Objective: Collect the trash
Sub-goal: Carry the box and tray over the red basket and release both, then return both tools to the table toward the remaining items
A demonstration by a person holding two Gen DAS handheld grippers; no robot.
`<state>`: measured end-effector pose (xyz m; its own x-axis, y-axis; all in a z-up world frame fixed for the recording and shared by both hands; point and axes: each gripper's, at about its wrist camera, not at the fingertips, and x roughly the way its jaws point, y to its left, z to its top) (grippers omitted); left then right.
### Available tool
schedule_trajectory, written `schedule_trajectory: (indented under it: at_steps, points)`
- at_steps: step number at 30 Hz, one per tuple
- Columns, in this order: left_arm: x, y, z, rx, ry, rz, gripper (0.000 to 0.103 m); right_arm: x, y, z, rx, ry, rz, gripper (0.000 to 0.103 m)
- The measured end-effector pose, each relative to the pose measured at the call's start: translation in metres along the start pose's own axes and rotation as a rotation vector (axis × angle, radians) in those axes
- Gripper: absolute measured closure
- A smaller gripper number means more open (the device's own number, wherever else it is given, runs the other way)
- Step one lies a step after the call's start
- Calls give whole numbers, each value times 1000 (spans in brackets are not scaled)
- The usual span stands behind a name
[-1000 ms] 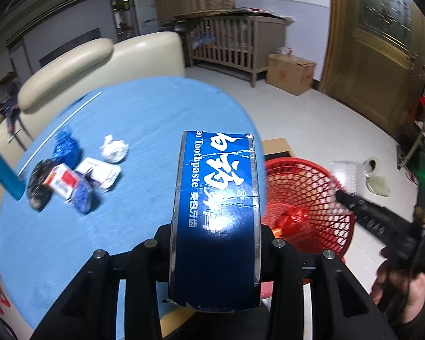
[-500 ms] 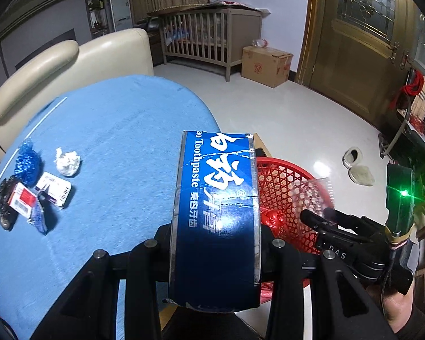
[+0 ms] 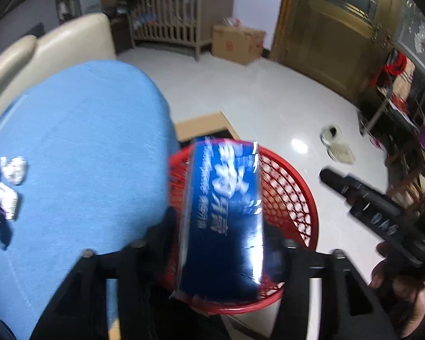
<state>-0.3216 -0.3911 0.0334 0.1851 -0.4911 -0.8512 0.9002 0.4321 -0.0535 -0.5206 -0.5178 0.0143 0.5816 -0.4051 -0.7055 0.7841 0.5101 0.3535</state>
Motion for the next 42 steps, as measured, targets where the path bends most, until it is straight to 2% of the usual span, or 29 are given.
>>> schedule_trajectory:
  at_steps: [5, 9, 15, 31, 36, 42]
  points:
    - [-10, 15, -2, -44, -15, -12, 38, -12, 2, 7, 2, -23, -9, 38]
    - [-31, 44, -6, -116, -66, 18, 34, -13, 19, 6, -23, -22, 10, 38]
    - [-64, 96, -36, -233, -119, 92, 33, -12, 58, -4, -97, -11, 58, 38]
    - [-119, 235, -158, -593, -169, 261, 32, 0, 209, -77, -431, 124, 198, 38]
    - [-130, 269, -187, -687, -193, 286, 32, 6, 262, -101, -542, 175, 244, 38]
    - [-134, 297, -211, -758, -202, 286, 32, 31, 335, -105, -579, 236, 343, 38]
